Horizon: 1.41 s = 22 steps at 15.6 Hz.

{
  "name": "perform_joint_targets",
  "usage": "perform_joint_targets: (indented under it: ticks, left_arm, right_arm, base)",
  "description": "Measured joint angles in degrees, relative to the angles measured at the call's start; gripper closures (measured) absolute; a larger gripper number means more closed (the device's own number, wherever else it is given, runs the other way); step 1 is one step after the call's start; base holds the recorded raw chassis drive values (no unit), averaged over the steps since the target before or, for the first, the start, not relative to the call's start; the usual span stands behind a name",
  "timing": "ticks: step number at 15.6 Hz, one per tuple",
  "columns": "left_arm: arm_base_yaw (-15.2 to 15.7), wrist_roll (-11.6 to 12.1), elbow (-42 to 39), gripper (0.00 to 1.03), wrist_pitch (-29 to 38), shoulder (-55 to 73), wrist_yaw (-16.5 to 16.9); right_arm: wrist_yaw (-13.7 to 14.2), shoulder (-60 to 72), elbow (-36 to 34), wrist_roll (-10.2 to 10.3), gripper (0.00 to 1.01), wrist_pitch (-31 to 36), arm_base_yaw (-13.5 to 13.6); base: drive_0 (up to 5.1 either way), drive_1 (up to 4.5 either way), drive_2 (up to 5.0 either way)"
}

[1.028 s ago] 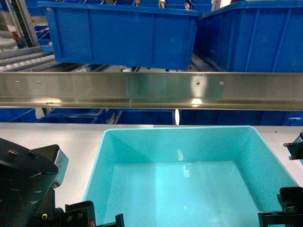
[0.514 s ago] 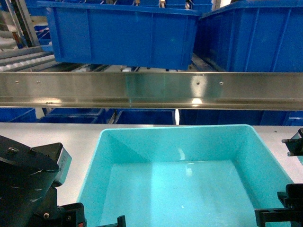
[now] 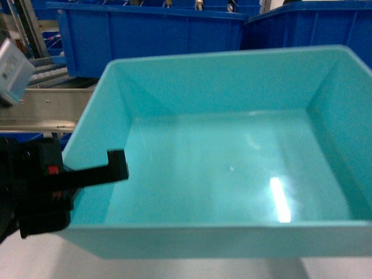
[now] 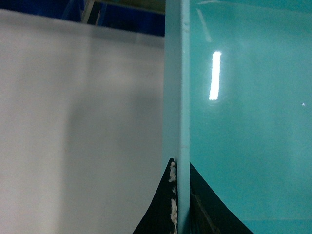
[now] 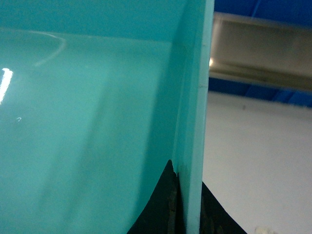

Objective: Organize blue bins on left shelf correctly

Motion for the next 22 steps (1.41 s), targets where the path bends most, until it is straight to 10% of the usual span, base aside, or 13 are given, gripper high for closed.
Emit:
perform_joint_targets:
  ticks: [4, 22]
  left_arm:
    - [-0.3, 0.3, 1.4, 1.01, -0.2, -0.7, 0.3]
    - [-0.5, 0.3, 1.3, 1.01, 0.0, -0.4, 0.3]
  right_arm:
    - [0.3, -1.9, -0.1, -3.0, 0.99, 1.3, -0.6]
    - [0.2, -1.4, -0.2, -3.2, 0.99, 1.4, -0.6]
  base:
    - [0.0, 0.00, 0.0]
    - [-3.5, 0.80, 2.8]
